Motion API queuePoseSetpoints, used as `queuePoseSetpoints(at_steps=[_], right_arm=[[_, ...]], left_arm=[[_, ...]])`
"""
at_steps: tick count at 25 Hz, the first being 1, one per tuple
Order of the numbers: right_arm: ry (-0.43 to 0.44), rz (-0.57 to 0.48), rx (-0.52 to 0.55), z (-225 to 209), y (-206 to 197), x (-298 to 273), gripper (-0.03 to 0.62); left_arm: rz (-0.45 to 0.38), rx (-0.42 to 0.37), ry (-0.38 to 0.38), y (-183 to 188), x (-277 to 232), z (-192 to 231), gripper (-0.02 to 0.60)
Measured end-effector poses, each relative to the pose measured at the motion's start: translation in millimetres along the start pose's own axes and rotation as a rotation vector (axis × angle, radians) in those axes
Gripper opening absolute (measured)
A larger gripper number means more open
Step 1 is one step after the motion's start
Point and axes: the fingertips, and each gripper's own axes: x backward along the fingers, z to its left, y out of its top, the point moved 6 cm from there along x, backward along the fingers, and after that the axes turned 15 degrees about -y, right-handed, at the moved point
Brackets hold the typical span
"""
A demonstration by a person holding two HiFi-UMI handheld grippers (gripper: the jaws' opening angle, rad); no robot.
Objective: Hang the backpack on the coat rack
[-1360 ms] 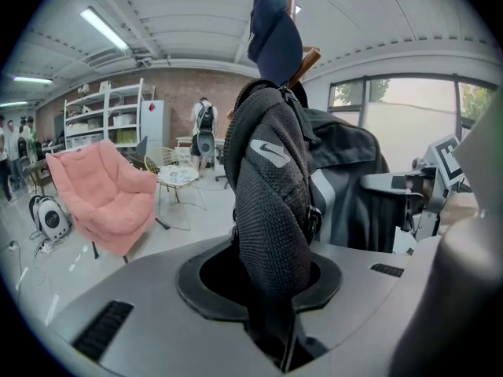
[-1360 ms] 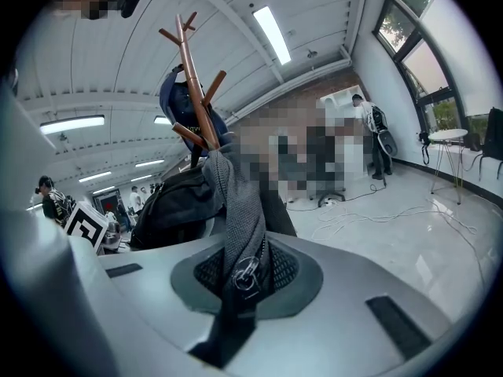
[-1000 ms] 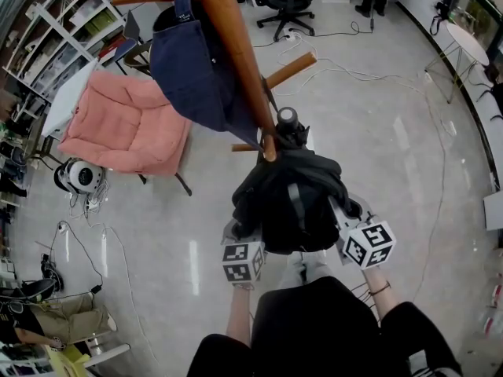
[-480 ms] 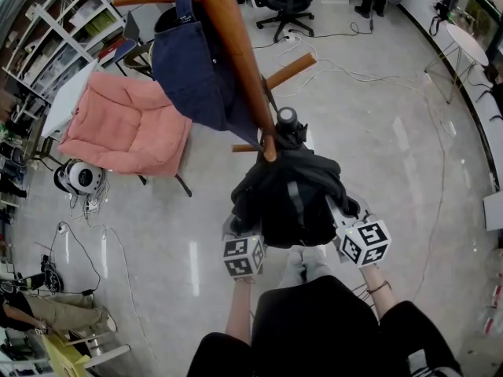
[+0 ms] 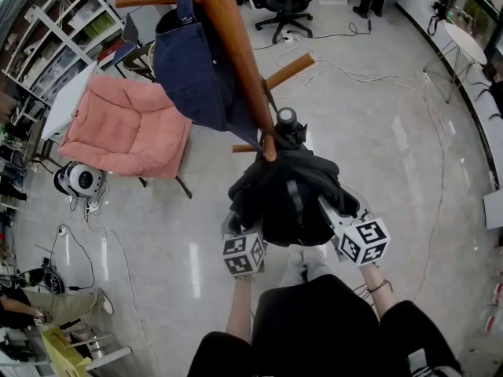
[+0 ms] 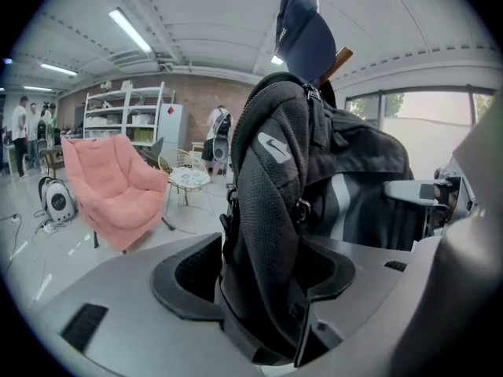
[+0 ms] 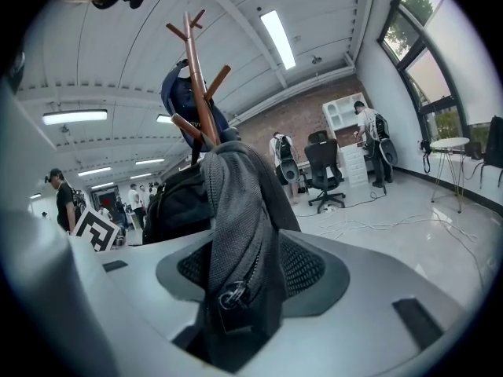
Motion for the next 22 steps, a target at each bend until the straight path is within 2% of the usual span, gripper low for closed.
queuePoseSetpoints(at_steps=[4, 17, 19, 22], right_arm=[[0.028, -0.014, -0.004, 6, 2, 6, 0.207], [0.158, -0.121, 0.001, 30, 21, 52, 0.212], [0.17, -0.135, 0.006, 33, 26, 58, 0.207], [0.154, -0.145, 0.007, 35, 31, 62, 0.159]], left_arm=[[-0.012, 0.007, 0.005, 1, 6, -2, 0.272], [-0.109, -0.016, 0.079, 21, 51, -3, 0.276], [-0.127, -0.026, 0.079, 25, 59, -6, 0.276], [-0.148, -0.044, 0.077, 34, 69, -11, 0.271]])
